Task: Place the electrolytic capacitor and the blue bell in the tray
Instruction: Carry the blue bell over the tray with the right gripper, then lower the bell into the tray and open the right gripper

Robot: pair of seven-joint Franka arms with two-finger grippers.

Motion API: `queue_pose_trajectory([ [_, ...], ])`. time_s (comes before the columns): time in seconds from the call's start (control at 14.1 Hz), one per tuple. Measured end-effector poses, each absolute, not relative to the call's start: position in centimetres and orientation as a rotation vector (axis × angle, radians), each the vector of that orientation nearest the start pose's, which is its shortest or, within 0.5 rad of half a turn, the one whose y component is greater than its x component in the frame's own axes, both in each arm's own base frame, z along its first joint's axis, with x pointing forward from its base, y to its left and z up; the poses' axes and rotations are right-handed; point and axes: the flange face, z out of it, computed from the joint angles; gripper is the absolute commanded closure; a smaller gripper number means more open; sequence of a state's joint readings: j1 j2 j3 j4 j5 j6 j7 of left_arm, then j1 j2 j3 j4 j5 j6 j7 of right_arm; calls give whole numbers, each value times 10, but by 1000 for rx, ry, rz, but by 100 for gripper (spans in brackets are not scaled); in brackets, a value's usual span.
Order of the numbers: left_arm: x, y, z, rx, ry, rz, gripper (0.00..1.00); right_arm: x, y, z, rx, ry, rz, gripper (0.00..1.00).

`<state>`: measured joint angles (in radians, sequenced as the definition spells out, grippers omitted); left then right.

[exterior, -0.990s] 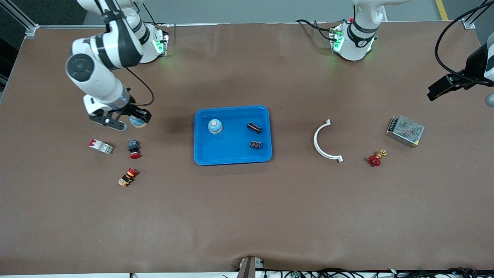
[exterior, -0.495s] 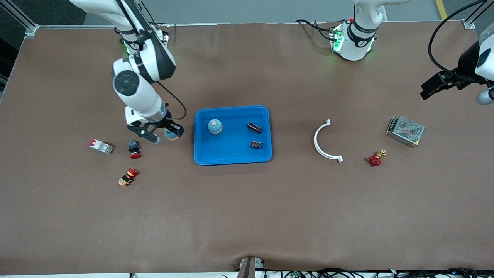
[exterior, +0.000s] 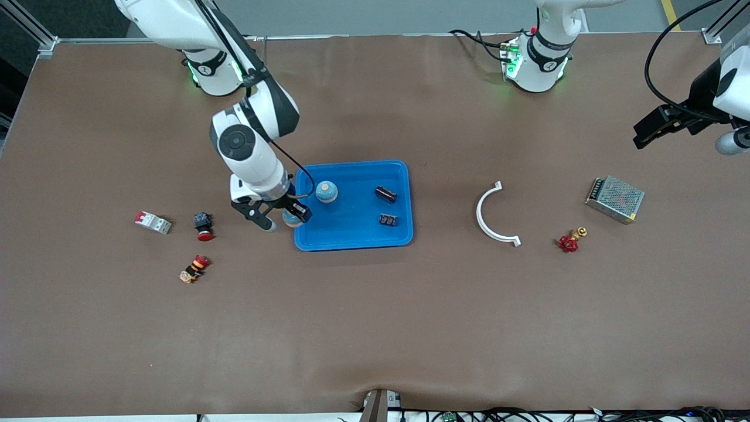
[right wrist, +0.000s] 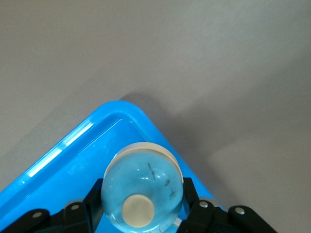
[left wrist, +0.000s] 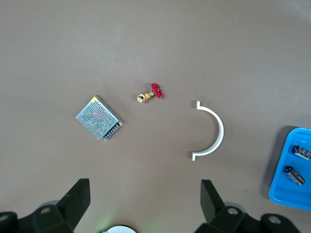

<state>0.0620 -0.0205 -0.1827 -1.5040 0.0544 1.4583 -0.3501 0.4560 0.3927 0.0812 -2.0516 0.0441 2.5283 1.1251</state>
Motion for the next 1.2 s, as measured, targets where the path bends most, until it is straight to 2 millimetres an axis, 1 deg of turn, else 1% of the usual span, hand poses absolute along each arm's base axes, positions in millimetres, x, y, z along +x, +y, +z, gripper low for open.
queue_pose_trajectory([
  [0.21, 531, -62, 656, -3057, -354, 22, 0, 519, 332, 230, -2872, 972, -18, 100],
  [0.35, 529, -64, 655, -3056, -349, 27, 0, 517, 339, 217, -2867, 981, -15, 100],
  [0.5, 527, -65, 657, -3055, -347, 23, 0, 514, 342, 205, -2874, 981, -4, 100],
  [0.85, 519, -65, 655, -3049, -346, 32, 0, 507, 352, 193, -2887, 972, 12, 100],
  [1.2, 518, -65, 652, -3046, -346, 45, 0, 509, 362, 180, -2890, 971, 17, 100],
])
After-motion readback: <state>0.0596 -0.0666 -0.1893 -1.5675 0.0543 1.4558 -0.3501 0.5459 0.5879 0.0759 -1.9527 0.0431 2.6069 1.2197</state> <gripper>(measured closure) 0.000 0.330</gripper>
